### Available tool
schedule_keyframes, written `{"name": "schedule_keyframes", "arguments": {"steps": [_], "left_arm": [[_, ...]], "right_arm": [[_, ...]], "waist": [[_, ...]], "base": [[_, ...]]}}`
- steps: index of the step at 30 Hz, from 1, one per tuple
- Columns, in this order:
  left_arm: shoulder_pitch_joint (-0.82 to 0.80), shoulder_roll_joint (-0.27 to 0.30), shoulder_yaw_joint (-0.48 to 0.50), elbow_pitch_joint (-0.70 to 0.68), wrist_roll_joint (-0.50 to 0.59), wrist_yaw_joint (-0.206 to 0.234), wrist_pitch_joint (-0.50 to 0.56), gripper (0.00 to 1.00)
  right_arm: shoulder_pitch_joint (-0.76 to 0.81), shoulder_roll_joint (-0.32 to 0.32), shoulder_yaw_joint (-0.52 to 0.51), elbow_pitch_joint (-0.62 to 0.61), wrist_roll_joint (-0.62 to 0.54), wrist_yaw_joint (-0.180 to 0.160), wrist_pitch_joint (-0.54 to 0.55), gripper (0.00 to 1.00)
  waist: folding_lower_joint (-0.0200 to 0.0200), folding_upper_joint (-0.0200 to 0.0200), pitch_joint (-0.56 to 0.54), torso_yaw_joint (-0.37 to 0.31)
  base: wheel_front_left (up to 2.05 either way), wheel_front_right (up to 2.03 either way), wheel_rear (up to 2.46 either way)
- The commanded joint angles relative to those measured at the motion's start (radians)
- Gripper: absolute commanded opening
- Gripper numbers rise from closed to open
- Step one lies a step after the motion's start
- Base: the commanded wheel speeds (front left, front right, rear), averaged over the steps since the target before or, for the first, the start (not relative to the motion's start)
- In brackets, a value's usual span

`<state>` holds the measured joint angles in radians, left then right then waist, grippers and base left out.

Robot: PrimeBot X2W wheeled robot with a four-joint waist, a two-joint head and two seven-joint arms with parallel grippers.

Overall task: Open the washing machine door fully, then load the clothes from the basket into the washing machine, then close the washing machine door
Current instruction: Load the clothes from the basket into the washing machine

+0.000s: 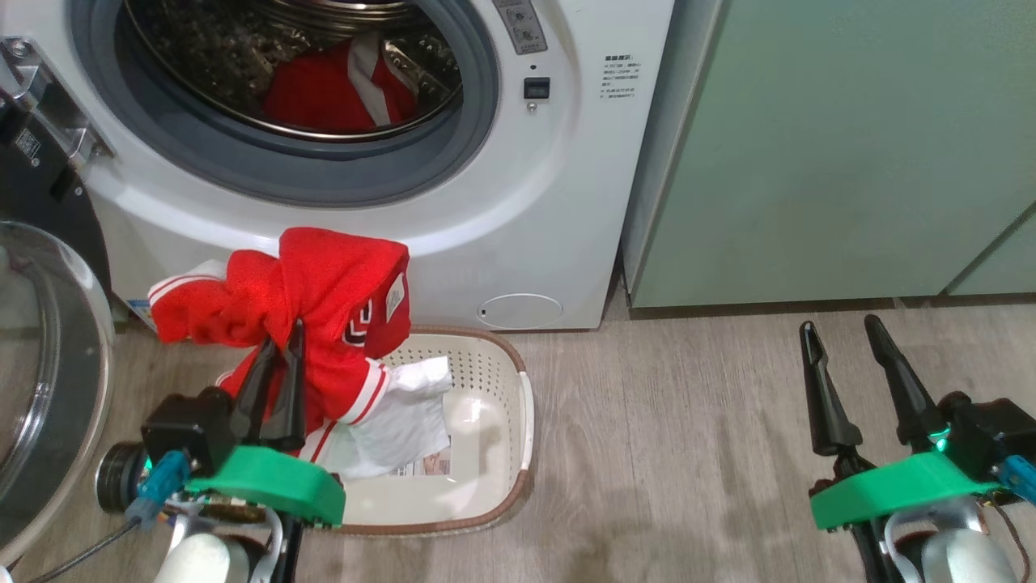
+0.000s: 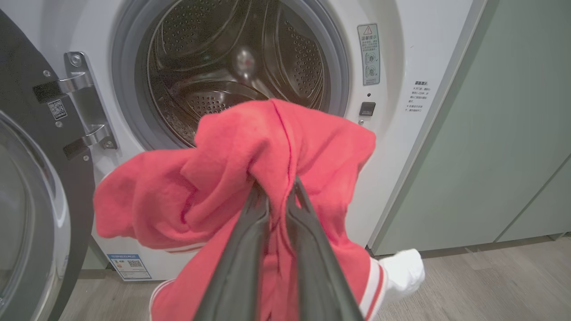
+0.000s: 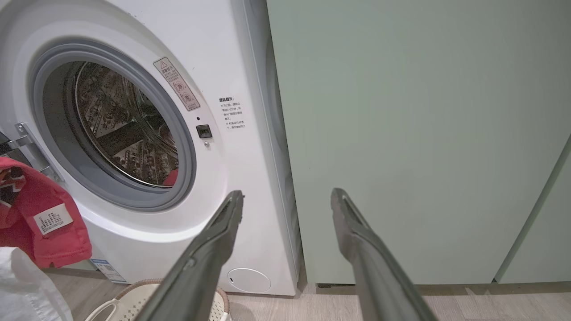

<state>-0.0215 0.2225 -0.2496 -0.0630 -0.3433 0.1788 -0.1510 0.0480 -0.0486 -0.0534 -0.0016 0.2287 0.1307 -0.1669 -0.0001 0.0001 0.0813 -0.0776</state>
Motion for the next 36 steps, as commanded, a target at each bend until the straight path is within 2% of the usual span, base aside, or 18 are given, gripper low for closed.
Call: {"name": "schedule_keyframes", "arguments": {"steps": [1, 13, 21, 28, 36], "left_arm": [[-0.038, 0.016, 0.036, -0.038, -0.002, 0.002, -0.002, 0.0], [-0.049, 0.02, 0.029, -0.038, -0.008, 0.004, 0.0, 0.0], [-0.134, 0.029, 0.029, -0.032, -0.007, -0.004, 0.015, 0.0], [-0.361, 0.05, 0.067, 0.091, -0.049, -0.041, 0.07, 0.0], [-0.689, 0.121, 0.097, 0.312, -0.128, -0.12, 0.267, 0.0]], "right_arm": [[-0.014, -0.002, 0.026, -0.038, 0.005, 0.0, -0.001, 1.0], [-0.021, -0.002, 0.028, -0.036, 0.008, 0.0, -0.005, 1.0], [-0.056, -0.002, 0.04, -0.062, 0.011, 0.0, -0.015, 1.0], [-0.12, -0.002, 0.063, -0.084, 0.02, 0.0, -0.036, 1.0], [-0.204, -0.002, 0.109, -0.064, 0.041, 0.0, -0.073, 1.0]], "waist": [[0.0001, -0.0001, 0.001, 0.001], [0.0001, -0.0001, 0.015, 0.001], [0.0001, -0.0001, 0.104, -0.011], [0.0001, -0.0001, 0.256, -0.046], [0.0001, -0.0001, 0.42, -0.132]], "base": [[0.0, 0.0, 0.0], [0.0, 0.0, 0.0], [0.0, 0.0, 0.0], [0.0, 0.0, 0.0], [0.0, 0.0, 0.0]]}}
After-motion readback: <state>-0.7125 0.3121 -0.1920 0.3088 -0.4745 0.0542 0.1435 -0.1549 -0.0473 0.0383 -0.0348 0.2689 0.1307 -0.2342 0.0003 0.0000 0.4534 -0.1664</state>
